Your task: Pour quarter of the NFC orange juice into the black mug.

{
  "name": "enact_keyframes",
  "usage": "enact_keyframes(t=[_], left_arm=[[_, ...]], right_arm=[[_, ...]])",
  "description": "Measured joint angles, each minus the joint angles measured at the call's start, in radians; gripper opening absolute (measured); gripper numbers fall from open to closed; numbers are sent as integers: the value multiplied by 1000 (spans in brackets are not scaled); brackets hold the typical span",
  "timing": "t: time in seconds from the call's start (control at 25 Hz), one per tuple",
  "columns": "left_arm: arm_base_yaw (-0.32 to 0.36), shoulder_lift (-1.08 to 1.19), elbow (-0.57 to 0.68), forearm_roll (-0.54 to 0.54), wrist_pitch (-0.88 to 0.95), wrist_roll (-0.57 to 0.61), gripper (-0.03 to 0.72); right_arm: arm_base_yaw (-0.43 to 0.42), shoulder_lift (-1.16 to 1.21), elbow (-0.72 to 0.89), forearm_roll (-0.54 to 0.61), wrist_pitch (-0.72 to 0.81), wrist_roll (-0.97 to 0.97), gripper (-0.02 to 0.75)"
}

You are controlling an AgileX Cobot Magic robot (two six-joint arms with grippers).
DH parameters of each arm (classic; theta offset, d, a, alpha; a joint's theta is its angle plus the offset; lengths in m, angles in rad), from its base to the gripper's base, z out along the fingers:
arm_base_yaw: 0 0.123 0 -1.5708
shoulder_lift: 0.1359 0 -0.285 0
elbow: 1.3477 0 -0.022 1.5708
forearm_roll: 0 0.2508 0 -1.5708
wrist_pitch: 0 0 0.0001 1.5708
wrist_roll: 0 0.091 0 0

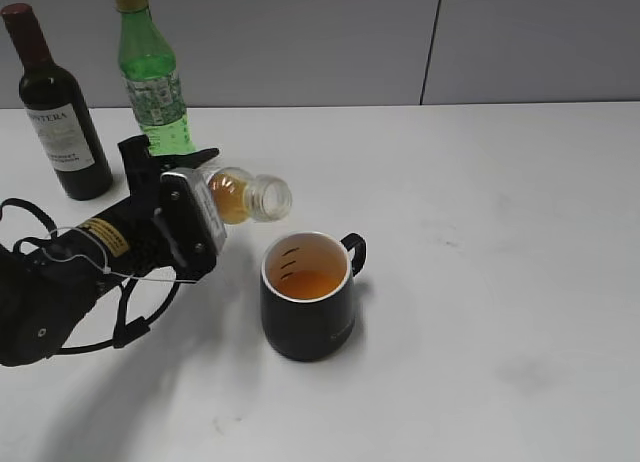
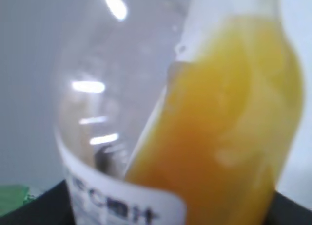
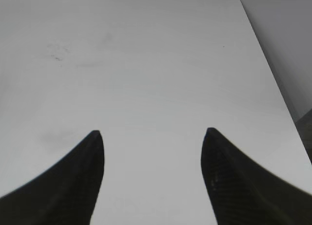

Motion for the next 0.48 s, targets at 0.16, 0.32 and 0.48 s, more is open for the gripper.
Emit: enact_keyframes(t=[0.16, 0.32, 0.48], left_arm=[[0, 0, 0, 1, 0, -223, 469], [0, 0, 0, -4, 0, -525, 469], [0, -3, 0, -17, 0, -821, 469]], right_arm=[[0, 0, 0, 0, 0, 0, 480], [0, 0, 0, 0, 0, 0, 480], [0, 0, 0, 0, 0, 0, 480]])
